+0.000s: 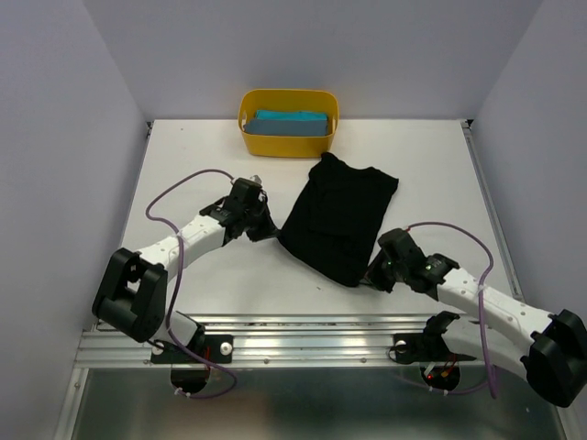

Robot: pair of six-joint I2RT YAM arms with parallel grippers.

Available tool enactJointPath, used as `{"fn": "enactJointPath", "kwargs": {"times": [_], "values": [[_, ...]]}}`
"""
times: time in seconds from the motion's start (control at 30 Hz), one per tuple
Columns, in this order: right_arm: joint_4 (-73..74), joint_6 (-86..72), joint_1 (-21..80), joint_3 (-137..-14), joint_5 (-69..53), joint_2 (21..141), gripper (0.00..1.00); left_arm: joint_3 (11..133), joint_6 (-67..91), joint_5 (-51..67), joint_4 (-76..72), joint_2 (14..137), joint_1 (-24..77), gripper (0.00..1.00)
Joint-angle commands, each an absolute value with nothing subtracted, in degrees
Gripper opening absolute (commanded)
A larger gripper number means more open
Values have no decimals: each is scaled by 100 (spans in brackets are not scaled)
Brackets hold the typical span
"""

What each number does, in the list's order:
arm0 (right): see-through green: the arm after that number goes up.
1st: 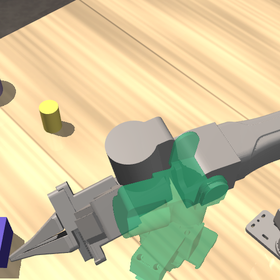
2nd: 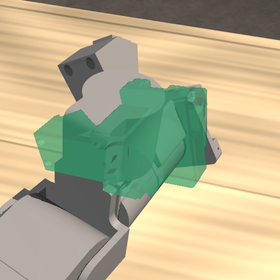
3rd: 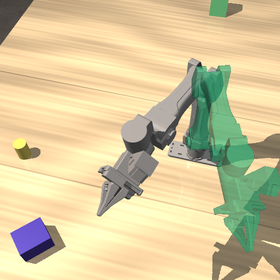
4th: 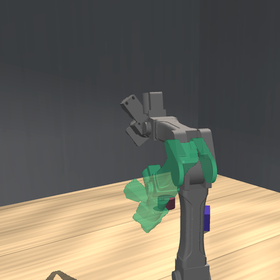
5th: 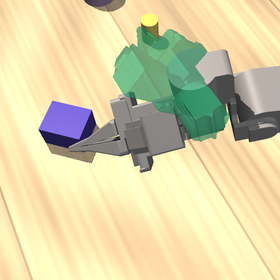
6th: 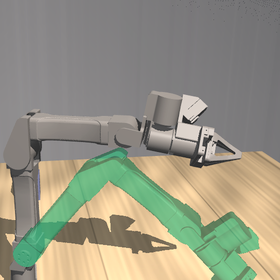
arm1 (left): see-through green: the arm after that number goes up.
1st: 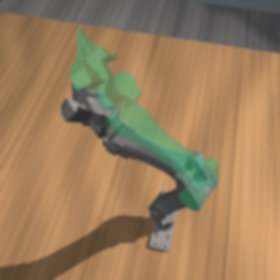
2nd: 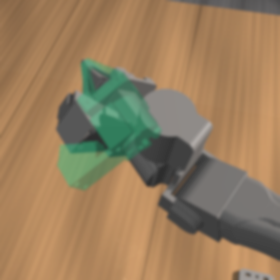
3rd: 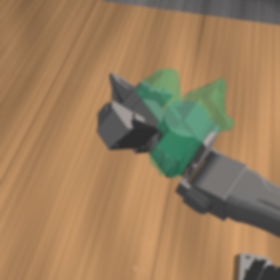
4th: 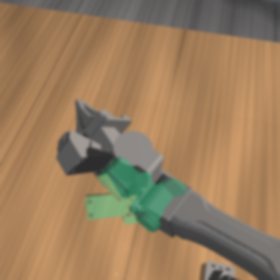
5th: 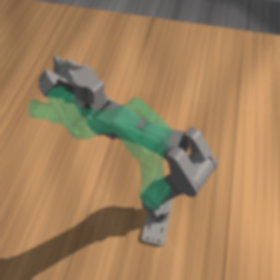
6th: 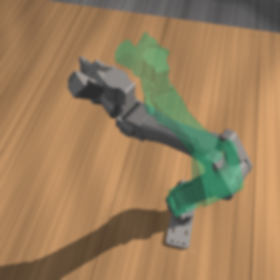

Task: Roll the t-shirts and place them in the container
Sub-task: Roll the T-shirt to the center of the board.

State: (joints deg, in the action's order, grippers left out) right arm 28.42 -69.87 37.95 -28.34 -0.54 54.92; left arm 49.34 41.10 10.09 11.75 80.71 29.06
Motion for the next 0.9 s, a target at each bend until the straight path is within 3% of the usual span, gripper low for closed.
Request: {"fn": "enactJointPath", "kwargs": {"times": [0.0,0.3,0.53,0.67,0.87], "values": [[2988,-6873,3823,-3120,228,5581,2,5264,4192,1037,1099,8270,2839,0],[3015,-6627,3771,-3454,290,5836,5,5625,4395,1072,800,8534,2795,0],[3971,-5435,3771,-3936,246,6195,24,5354,4333,1169,967,8342,2786,0],[4227,-4633,3771,-4236,-421,6828,45,4879,4237,1265,1020,8008,2777,0],[4166,-4439,3771,-4490,-106,6636,49,4483,4061,976,1274,7647,2760,0]]}}
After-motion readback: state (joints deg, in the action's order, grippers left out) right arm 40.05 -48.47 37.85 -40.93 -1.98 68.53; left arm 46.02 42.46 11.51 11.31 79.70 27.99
